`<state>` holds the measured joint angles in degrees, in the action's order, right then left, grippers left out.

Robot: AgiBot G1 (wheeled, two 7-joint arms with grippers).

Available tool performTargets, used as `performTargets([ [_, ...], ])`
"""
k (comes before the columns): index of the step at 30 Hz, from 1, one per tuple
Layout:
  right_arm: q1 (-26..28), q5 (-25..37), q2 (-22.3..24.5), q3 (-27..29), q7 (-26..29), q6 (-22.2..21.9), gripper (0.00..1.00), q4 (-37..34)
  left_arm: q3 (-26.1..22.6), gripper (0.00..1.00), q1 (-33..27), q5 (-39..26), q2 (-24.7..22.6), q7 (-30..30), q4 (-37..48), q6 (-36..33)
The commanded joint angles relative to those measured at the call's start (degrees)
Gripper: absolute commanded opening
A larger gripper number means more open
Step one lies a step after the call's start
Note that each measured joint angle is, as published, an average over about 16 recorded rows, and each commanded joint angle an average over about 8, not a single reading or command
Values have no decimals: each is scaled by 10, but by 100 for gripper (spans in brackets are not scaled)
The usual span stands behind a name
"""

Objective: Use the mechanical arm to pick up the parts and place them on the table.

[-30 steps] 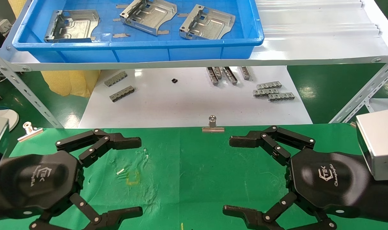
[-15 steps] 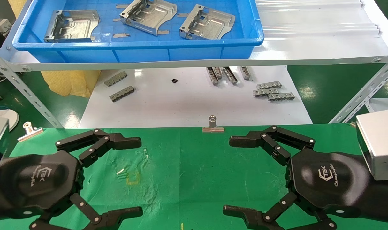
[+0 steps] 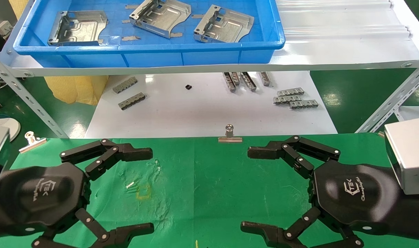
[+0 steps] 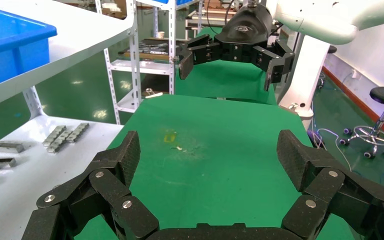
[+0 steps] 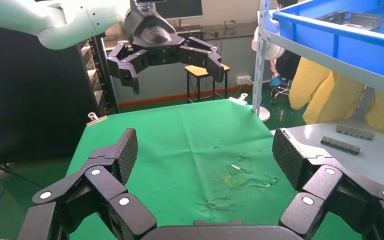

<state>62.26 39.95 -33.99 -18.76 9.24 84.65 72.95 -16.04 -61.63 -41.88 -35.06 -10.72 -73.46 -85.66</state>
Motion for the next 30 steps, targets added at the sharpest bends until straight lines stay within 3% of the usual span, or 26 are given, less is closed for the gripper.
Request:
performTargets([
  [1, 0, 0, 0, 0, 0, 0, 100, 0, 0, 100, 0, 0, 0, 0, 0, 0],
  [27, 0, 0, 0, 0, 0, 0, 100, 0, 0, 100, 0, 0, 0, 0, 0, 0],
  [30, 0, 0, 0, 0, 0, 0, 62, 0, 0, 100, 0, 0, 0, 0, 0, 0],
])
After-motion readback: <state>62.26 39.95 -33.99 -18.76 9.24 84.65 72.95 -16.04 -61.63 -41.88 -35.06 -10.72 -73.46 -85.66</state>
